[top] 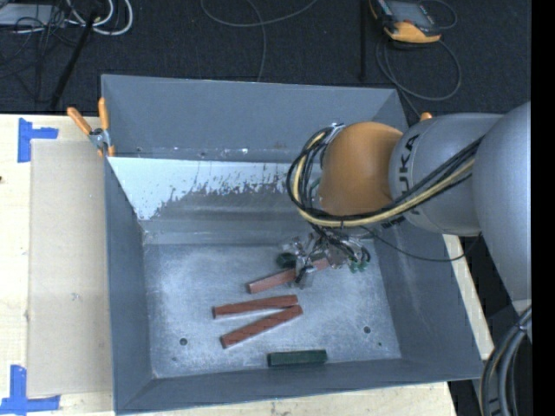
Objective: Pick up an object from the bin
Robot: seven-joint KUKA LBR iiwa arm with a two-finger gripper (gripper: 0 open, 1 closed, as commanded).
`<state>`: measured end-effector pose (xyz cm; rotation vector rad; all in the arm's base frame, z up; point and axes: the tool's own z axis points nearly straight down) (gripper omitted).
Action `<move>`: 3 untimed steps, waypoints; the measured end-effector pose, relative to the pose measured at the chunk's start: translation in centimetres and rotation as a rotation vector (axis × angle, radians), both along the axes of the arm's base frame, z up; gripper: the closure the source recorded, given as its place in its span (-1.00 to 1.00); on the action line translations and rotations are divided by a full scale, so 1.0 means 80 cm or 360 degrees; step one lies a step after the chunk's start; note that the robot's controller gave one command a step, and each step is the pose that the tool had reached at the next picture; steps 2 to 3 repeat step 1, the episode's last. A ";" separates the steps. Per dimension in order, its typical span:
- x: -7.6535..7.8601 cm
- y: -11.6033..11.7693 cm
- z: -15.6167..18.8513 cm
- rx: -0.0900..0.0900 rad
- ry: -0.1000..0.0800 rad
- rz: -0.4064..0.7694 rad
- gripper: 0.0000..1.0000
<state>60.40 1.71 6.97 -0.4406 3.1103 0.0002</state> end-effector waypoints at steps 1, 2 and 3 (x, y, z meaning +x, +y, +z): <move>-0.018 -0.006 0.183 0.0000 -0.0013 0.0217 1.00; -0.018 -0.006 0.183 0.0000 -0.0013 0.0217 1.00; -0.018 -0.006 0.183 0.0000 -0.0013 0.0217 1.00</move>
Offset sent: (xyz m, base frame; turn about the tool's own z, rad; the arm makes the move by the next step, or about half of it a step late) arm -0.0158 -0.0053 0.1423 -0.1376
